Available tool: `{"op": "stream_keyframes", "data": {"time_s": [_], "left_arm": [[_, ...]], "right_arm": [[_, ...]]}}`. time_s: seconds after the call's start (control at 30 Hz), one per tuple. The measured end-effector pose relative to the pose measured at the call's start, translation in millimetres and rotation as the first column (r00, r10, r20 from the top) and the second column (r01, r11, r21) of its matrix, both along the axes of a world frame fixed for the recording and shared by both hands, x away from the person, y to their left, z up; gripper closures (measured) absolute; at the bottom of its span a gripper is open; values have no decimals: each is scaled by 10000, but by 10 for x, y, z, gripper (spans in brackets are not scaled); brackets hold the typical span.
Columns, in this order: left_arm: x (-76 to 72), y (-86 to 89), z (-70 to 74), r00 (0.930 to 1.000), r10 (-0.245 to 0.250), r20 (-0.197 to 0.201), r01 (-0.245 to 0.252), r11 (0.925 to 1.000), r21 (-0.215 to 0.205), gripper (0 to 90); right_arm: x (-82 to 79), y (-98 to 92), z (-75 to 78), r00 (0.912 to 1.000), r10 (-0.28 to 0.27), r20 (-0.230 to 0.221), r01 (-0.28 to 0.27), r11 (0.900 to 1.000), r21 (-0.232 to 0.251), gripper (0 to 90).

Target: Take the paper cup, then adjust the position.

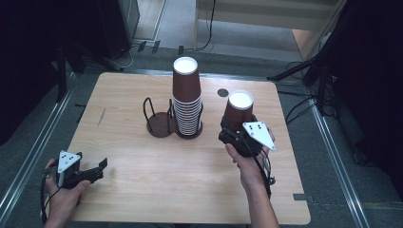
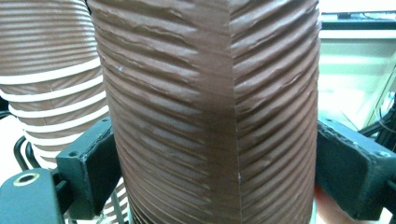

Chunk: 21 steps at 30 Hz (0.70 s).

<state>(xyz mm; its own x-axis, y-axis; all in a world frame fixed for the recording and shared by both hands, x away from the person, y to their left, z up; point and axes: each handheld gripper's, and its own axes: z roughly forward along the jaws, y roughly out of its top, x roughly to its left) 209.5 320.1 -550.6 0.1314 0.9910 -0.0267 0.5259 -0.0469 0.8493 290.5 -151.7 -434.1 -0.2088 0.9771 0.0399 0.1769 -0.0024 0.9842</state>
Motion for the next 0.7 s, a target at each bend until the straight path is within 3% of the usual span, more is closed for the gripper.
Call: {"op": "stream_keyframes", "data": {"time_s": [0.03,0.1,0.2,0.27,0.43,0.53,0.7], "left_arm": [[-3,-17,16,10000,-64,-3,64,9999,99,53],[-6,-43,75,9997,-257,31,258,9991,-333,34],[0,-160,212,9986,-442,284,451,9985,-316,34],[7,-260,320,9953,-854,447,871,9954,-389,34],[47,-599,545,9769,-1982,796,2025,9781,-490,34],[111,-760,636,9676,-2317,1001,2404,9668,-862,34],[263,-950,743,9578,-2640,1138,2774,9526,-1249,34]], "right_arm": [[-12,-8,-17,10000,6,-50,-6,10000,39,100],[-50,-31,-69,9998,7,-190,-5,10000,67,100],[-100,-55,-137,9994,10,-333,-6,9999,110,100],[-124,-65,-174,9991,-24,-417,29,9999,121,100],[-174,-60,-239,9982,27,-596,-20,9999,120,100],[-200,-42,-258,9977,121,-664,-116,9999,87,100],[-233,-17,-308,9966,156,-807,-152,9999,55,99]]}}
